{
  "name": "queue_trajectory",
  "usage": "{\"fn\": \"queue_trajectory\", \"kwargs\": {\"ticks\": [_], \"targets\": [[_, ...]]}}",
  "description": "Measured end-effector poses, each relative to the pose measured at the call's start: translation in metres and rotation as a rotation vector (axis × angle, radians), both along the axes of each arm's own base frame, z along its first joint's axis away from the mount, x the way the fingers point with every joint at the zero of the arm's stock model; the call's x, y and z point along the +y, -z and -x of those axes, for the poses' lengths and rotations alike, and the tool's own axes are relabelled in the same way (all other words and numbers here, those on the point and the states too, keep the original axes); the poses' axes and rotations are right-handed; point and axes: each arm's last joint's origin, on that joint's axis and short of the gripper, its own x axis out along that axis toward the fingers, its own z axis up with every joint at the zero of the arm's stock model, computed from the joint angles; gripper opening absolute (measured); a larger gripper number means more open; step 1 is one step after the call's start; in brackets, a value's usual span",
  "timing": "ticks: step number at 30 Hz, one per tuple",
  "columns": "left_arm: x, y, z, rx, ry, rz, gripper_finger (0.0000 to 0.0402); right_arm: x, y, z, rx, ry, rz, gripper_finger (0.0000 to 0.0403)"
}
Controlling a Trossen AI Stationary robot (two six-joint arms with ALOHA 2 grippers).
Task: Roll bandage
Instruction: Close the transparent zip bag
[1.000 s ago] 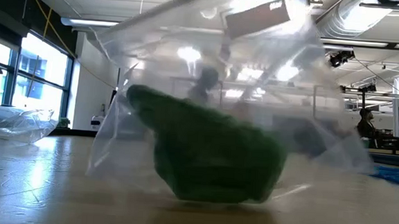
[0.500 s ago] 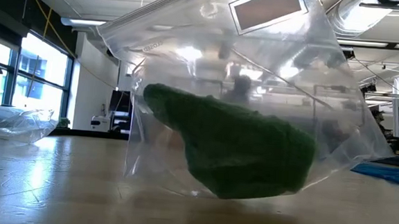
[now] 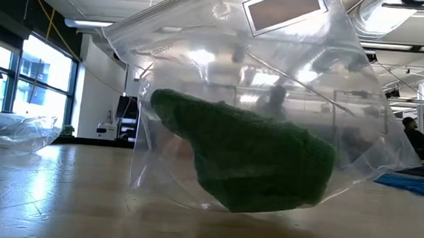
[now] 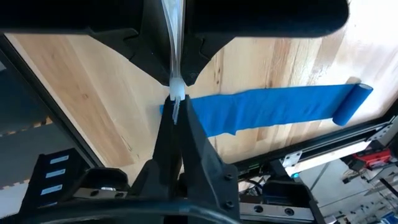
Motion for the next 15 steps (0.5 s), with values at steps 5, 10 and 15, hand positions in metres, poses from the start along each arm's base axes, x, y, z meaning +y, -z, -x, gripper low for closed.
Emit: {"fn": "queue_trajectory", "kwargs": {"ticks": [5,10,15], "targets": [[-0.001,0.003,0.003,0.037,-0.005,-0.032,0.0016,0.000,0.001,0.000,-0.005,0.020,-0.033,0.0001],[0.001,0.005,0.017,0.142,-0.037,-0.086,0.0016,0.000,0.000,0.001,-0.016,0.047,-0.068,0.0000],[0.006,-0.007,0.035,0.188,-0.119,-0.092,0.0016,0.003,-0.001,0.005,-0.029,0.069,-0.044,0.0000]]}}
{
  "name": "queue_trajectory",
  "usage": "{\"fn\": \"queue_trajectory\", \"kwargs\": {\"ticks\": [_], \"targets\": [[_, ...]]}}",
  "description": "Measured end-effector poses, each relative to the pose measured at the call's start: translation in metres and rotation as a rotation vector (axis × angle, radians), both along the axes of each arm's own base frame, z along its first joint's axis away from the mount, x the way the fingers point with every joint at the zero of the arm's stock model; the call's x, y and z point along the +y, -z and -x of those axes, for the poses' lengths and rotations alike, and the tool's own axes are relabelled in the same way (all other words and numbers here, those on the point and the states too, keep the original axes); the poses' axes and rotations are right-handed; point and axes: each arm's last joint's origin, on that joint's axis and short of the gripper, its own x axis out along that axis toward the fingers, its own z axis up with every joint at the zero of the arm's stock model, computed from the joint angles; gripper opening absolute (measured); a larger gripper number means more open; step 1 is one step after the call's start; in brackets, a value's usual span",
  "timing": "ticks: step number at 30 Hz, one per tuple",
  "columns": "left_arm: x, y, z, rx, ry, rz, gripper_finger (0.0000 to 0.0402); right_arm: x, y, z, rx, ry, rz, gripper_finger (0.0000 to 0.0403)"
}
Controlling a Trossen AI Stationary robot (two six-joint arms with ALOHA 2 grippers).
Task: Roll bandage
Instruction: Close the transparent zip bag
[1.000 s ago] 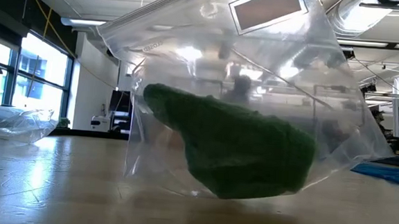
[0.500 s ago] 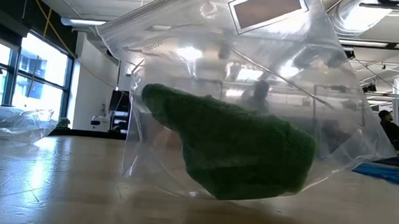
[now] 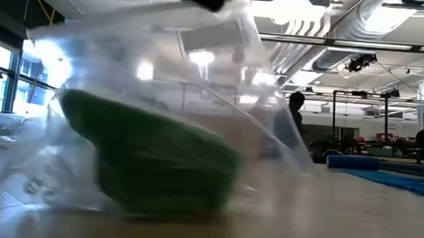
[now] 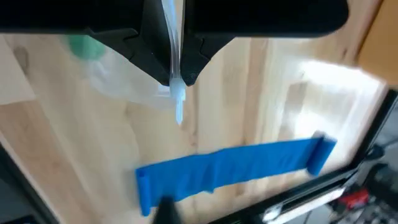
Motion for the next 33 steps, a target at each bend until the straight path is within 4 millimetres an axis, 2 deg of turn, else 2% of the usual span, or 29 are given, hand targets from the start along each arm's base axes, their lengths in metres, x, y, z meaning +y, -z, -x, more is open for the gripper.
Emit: {"fn": "queue_trajectory", "kwargs": {"ticks": [6,13,17,20,25,33], "targets": [[-0.003,-0.007,-0.003,-0.062,0.030,0.013,0.0016,-0.009,0.000,-0.010,0.023,-0.035,-0.012,0.0006],[-0.007,-0.015,-0.008,-0.126,0.085,0.041,0.0016,-0.026,0.001,-0.027,0.057,-0.087,-0.016,0.0078],[-0.007,-0.015,-0.008,-0.126,0.090,0.042,0.0016,-0.031,0.000,-0.031,0.058,-0.097,0.018,0.0096],[-0.006,-0.015,-0.009,-0.127,0.088,0.044,0.0016,-0.032,-0.004,-0.035,0.034,-0.145,0.007,0.0082],[-0.005,-0.014,-0.009,-0.122,0.086,0.044,0.0016,-0.032,-0.007,-0.038,0.009,-0.164,-0.009,0.0010],[-0.003,-0.004,0.001,-0.004,0.062,0.005,0.0016,-0.025,-0.008,-0.032,-0.030,-0.085,-0.035,0.0000]]}}
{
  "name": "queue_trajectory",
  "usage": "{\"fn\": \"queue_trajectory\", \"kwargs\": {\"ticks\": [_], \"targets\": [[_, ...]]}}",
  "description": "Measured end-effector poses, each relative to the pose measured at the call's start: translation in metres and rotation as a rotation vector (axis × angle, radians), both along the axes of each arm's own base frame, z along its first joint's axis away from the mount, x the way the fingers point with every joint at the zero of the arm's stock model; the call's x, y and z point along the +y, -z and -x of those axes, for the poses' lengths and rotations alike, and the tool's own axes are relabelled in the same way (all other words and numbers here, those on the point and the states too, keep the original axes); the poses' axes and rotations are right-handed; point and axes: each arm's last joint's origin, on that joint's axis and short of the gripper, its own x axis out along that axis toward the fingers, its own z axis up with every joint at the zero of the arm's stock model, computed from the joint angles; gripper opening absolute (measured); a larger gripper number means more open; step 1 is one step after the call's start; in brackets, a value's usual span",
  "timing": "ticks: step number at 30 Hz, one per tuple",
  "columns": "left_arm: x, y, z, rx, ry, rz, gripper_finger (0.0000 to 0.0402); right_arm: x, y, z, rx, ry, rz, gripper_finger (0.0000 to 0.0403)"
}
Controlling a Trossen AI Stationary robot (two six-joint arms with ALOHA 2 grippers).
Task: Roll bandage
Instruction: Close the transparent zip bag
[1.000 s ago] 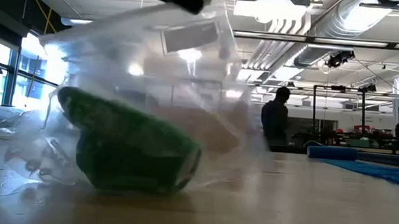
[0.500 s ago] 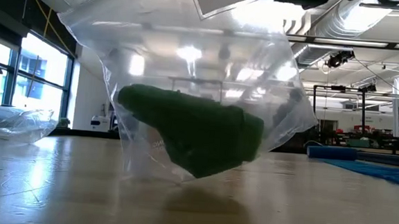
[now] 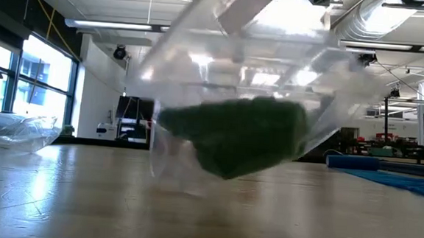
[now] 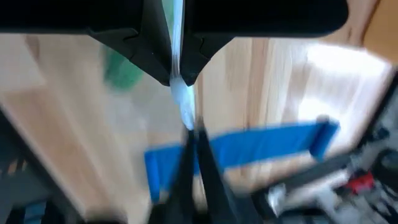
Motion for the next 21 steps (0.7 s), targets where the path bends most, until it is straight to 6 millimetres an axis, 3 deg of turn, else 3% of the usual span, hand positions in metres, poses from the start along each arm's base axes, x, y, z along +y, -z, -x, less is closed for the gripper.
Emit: {"fn": "queue_trajectory", "kwargs": {"ticks": [10,14,17,21], "targets": [[0.002,0.005,0.003,0.026,-0.063,0.026,0.0049,0.010,-0.002,0.009,-0.027,0.040,-0.001,0.0000],[0.003,0.004,0.003,0.022,-0.070,0.023,0.0027,0.007,-0.002,0.006,-0.013,0.010,0.005,0.0005],[0.002,0.004,0.002,0.013,-0.065,0.026,0.0005,-0.001,0.000,-0.002,0.011,-0.050,-0.012,0.0029],[0.002,0.003,0.002,0.006,-0.078,0.045,0.0009,-0.016,0.013,-0.013,0.074,0.008,-0.028,0.0078]]}}
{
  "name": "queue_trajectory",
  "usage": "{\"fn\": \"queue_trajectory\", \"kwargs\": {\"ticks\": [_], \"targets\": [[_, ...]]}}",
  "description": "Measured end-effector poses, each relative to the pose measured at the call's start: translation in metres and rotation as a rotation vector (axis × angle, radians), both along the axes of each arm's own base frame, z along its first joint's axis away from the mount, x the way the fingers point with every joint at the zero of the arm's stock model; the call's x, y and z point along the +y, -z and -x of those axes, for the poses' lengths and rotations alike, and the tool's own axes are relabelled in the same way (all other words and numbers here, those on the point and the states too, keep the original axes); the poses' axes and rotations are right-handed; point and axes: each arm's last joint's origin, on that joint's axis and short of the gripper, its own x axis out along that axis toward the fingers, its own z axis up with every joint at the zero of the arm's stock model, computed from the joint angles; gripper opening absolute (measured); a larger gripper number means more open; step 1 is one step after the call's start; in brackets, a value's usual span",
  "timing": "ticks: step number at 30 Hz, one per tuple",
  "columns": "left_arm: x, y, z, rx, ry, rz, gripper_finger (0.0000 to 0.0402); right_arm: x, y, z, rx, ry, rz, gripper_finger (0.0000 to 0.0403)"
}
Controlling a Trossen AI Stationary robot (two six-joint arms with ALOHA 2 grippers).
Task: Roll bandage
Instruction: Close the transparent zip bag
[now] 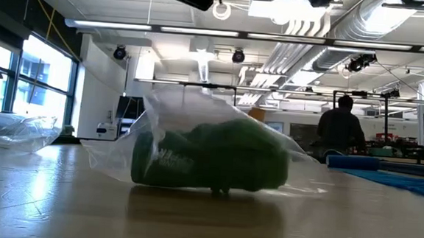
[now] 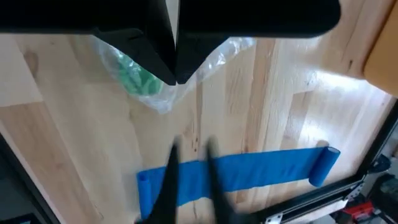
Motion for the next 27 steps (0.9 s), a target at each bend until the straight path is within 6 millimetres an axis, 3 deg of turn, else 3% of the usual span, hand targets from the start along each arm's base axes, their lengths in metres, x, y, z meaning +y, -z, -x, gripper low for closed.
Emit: {"fn": "queue_trajectory", "kwargs": {"ticks": [5,10,16,21,27], "targets": [[0.024,0.010,-0.001,0.095,-0.173,0.085,0.0032,-0.012,0.006,-0.005,0.039,0.068,-0.055,0.0120],[0.068,0.047,-0.007,0.172,-0.304,0.291,0.0084,-0.011,0.006,-0.004,0.041,0.067,-0.067,0.0126],[0.102,0.092,0.000,0.084,-0.337,0.562,0.0142,0.000,0.011,0.005,0.083,0.056,-0.097,0.0126],[0.111,0.114,0.017,0.056,-0.361,0.557,0.0148,0.007,0.012,0.011,0.100,0.034,-0.089,0.0126],[0.101,0.117,0.024,0.062,-0.311,0.547,0.0116,0.009,0.012,0.013,0.094,0.033,-0.108,0.0126]]}}
